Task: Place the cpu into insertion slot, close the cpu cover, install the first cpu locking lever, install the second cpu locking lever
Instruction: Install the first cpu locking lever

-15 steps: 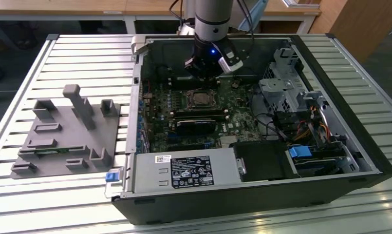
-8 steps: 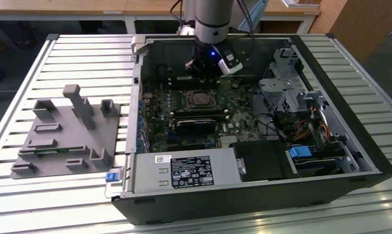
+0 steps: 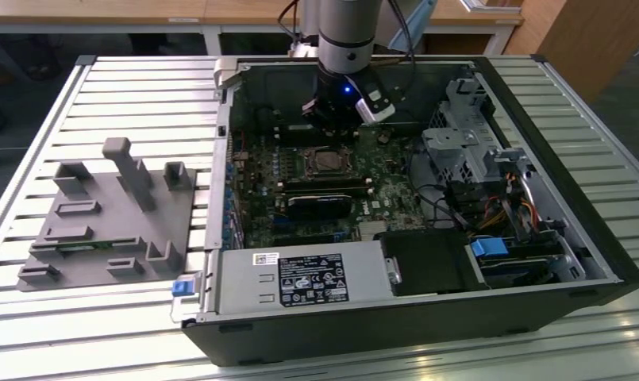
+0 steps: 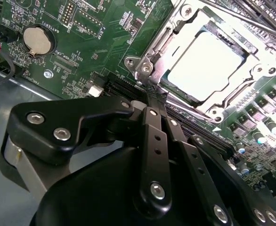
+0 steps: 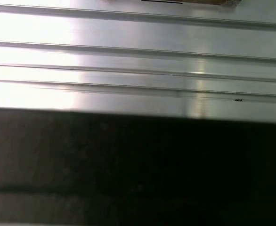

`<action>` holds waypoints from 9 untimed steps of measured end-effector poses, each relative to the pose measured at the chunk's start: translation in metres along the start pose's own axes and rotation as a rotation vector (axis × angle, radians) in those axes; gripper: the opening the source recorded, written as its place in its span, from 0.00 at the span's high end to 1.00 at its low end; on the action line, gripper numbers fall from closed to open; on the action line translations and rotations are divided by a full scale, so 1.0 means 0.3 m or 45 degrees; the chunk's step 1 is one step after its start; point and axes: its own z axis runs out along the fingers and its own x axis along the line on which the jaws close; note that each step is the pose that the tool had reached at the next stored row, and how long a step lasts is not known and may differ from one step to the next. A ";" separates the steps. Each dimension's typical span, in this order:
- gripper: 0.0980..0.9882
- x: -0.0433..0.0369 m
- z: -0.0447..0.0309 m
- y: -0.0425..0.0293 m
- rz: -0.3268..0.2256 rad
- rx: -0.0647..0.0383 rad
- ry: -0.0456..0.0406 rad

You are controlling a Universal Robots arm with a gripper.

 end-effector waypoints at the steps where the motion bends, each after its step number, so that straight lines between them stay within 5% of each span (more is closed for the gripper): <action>1: 0.99 0.000 0.000 0.000 0.000 0.000 0.000; 9: 0.99 0.000 -0.008 0.001 0.000 -0.001 0.000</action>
